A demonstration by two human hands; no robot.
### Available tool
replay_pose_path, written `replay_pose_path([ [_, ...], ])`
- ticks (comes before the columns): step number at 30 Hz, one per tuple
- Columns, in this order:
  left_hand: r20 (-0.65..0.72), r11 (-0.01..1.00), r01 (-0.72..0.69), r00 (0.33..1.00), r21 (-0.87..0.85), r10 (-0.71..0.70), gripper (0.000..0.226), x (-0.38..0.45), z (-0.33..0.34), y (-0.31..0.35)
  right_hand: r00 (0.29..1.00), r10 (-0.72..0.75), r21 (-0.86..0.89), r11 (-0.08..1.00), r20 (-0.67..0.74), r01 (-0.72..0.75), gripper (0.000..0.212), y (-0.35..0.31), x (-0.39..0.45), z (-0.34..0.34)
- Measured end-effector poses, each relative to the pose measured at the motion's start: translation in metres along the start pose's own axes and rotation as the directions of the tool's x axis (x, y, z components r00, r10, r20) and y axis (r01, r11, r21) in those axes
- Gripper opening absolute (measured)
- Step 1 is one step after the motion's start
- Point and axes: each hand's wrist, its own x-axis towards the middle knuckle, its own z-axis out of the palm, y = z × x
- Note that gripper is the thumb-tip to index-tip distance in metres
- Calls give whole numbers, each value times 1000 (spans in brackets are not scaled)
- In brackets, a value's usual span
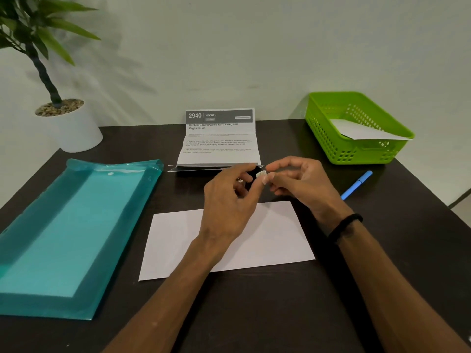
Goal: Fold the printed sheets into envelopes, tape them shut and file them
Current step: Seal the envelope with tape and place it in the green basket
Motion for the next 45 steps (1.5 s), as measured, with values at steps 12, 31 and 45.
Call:
replay_pose_path([
  [12, 239, 797, 443, 896, -411, -374, 25, 3, -4, -1, 1000, -3, 22, 1000, 15, 2, 20, -2, -2, -2],
  [31, 197, 923, 345, 930, -172, -311, 24, -7, 2, 2, 992, 118, 98, 988, 34, -121, 20, 2, 0, -15],
  [45, 372, 955, -82, 928, 284, -31, 27, -15, 8, -2, 959, 129, -303, 952, 253, -48, 13, 10, -3, -56],
])
